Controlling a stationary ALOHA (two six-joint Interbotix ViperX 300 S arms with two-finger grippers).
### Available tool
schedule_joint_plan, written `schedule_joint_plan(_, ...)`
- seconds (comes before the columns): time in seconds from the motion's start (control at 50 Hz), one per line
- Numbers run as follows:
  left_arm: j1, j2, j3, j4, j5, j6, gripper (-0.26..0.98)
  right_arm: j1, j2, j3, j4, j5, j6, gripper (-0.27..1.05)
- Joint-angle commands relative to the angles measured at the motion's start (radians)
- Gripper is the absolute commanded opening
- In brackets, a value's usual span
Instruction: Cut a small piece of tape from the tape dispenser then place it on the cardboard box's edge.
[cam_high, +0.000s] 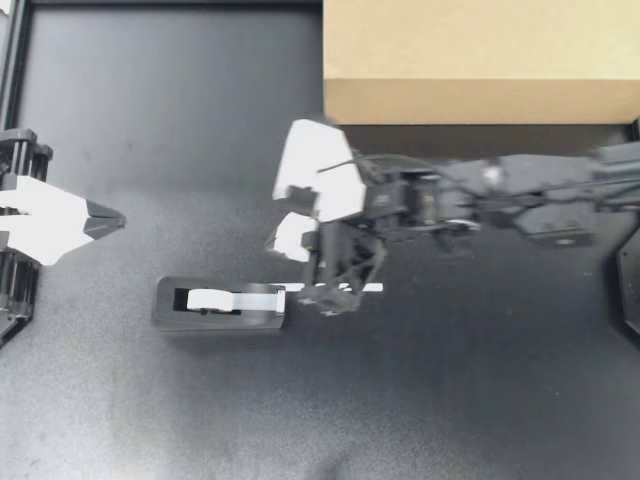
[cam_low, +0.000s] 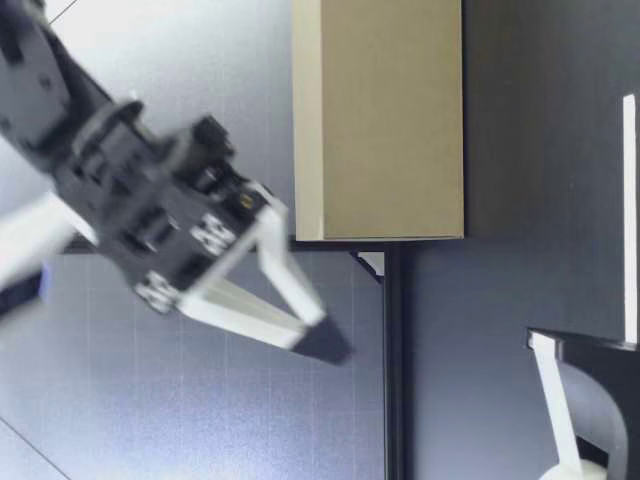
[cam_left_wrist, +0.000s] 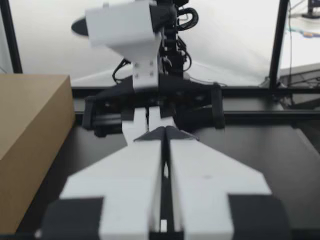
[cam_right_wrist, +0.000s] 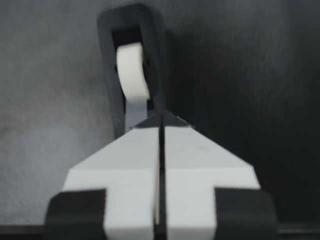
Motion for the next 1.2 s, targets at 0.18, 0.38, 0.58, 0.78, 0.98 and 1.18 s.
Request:
schedule_joint_plan(0.18, -0.002, 0.008, -0.002, -0.002, -0.009, 0.003, -0.11, -0.008, 0.084, -0.155, 0.078, 0.186, -0.081, -0.13)
schedule_joint_plan(0.38, -0.002, 0.008, 0.006, -0.002, -0.009, 0.002, -0.11, -0.064, 0.150, -0.238, 0.324, 0.314, -0.304, -0.13)
schedule_joint_plan(0.58, -0.003, 0.008, 0.012, 0.000, -0.009, -0.011, -0.11, -0.175, 0.267, -0.347, 0.667, 0.517, -0.572, -0.13)
schedule_joint_plan(0.78, -0.003, 0.008, 0.017, -0.005, -0.009, -0.014, -0.11, -0.249, 0.371, -0.448, 0.801, 0.692, -0.658, -0.13)
schedule_joint_plan(0.98, -0.003, 0.008, 0.021, -0.005, -0.009, -0.014, -0.11, -0.252, 0.454, -0.529, 0.802, 0.781, -0.655, -0.09)
schedule_joint_plan(1.18, -0.002, 0.008, 0.034, -0.005, -0.009, -0.014, -0.11, -0.249, 0.457, -0.537, 0.804, 0.779, -0.637, 0.13)
